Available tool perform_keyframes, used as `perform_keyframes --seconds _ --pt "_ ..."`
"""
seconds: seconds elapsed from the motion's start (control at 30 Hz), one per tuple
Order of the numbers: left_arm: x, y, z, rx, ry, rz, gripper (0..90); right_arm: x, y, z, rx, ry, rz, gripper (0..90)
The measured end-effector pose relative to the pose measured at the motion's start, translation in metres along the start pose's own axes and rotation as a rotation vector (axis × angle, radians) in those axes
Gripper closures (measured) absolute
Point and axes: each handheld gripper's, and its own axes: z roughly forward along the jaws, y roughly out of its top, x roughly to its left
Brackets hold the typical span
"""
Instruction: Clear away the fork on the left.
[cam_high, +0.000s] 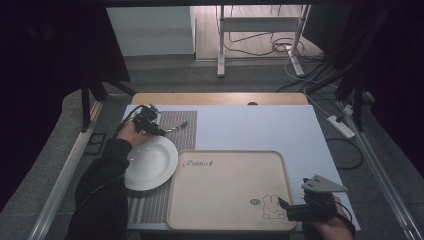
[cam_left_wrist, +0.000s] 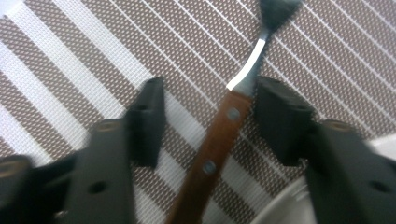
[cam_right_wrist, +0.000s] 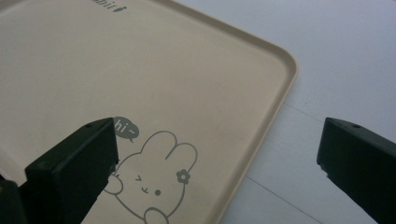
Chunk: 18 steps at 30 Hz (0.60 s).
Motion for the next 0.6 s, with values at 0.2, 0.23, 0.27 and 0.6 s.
perform_keyframes --seconds 0.2,0.23,0.27,0.6 --pt "0.006 -0.003 -0.003 0.005 -0.031 0.005 77.6 0.0 0.0 0.0 0.005 0.002 -0.002 0.0" --pt "0.008 -0.004 -0.003 0.001 -0.041 0.009 78.2 0.0 0.0 0.0 0.005 0.002 -0.002 0.0" --pt "0.009 -0.005 -0.003 -0.003 -0.044 0.012 78.3 0.0 0.0 0.0 0.004 0.001 -0.001 0.0" --pt "0.025 -0.015 -0.018 0.001 0.03 -0.022 78.3 0.0 0.0 0.001 0.006 0.003 0.002 0.0"
